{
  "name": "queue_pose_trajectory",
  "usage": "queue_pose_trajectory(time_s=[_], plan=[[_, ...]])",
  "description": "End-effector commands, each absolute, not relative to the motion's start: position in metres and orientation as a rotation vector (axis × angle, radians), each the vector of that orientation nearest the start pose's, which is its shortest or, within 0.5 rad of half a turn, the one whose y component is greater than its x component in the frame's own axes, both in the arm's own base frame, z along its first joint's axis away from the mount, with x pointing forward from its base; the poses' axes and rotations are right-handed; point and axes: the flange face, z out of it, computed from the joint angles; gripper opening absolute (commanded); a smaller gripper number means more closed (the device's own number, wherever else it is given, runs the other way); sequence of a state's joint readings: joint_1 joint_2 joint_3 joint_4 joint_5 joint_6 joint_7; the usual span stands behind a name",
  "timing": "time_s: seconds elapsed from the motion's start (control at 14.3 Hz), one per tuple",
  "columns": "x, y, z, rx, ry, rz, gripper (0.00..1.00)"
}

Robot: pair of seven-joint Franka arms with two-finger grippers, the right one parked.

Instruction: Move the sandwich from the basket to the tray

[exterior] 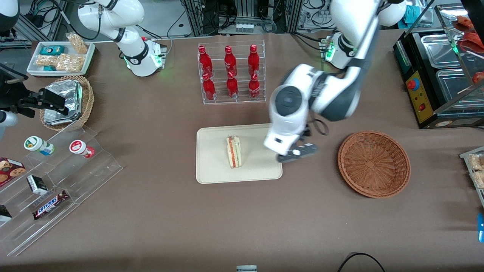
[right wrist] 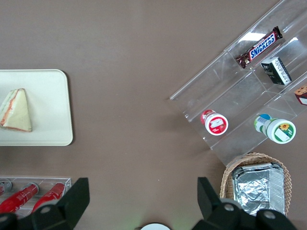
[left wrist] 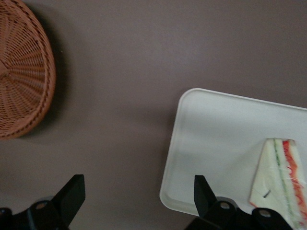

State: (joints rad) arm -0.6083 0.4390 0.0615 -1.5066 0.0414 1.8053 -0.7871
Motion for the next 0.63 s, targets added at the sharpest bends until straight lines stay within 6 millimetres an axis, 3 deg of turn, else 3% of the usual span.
queue_pose_trajectory(time_s=[0.0,0.28,0.49,0.56], plan=[[0.552,-0.293,0.422,-2.995,-0.221,0.160,1.00],[0.538,-0.205,0.461,-3.017,-0.101,0.215,1.00],[0.530,-0.148,0.498,-3.021,-0.039,0.302,1.00],[0.528,-0.138,0.510,-3.034,-0.008,0.313,1.00]])
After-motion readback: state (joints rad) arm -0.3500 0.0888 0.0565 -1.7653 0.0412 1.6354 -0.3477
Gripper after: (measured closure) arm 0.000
